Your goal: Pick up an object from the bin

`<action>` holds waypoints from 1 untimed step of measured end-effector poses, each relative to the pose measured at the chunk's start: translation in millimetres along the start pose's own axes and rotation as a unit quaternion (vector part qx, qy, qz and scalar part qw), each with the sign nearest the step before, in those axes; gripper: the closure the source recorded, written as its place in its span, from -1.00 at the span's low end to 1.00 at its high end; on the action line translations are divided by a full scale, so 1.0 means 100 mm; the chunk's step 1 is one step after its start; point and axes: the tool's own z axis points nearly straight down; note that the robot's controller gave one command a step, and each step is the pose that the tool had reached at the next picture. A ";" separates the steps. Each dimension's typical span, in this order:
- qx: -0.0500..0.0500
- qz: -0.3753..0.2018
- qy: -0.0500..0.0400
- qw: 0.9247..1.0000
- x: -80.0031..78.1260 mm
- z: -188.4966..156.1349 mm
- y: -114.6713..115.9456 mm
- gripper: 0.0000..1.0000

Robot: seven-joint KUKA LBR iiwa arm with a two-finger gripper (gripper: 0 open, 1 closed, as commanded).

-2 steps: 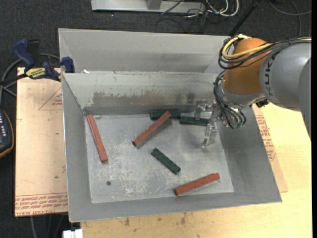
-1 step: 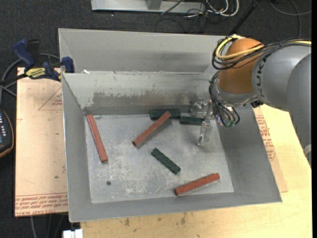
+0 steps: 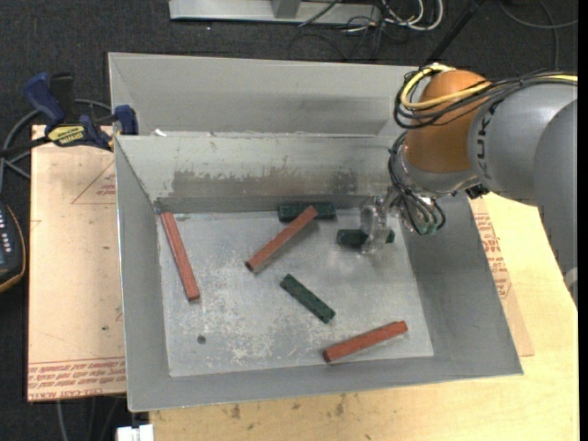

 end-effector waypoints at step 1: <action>0.000 0.005 -0.004 1.000 0.16 -1.31 -0.02 1.00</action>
Offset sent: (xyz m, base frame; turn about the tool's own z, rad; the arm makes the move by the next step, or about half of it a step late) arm -0.0191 -0.0026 0.1254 0.0127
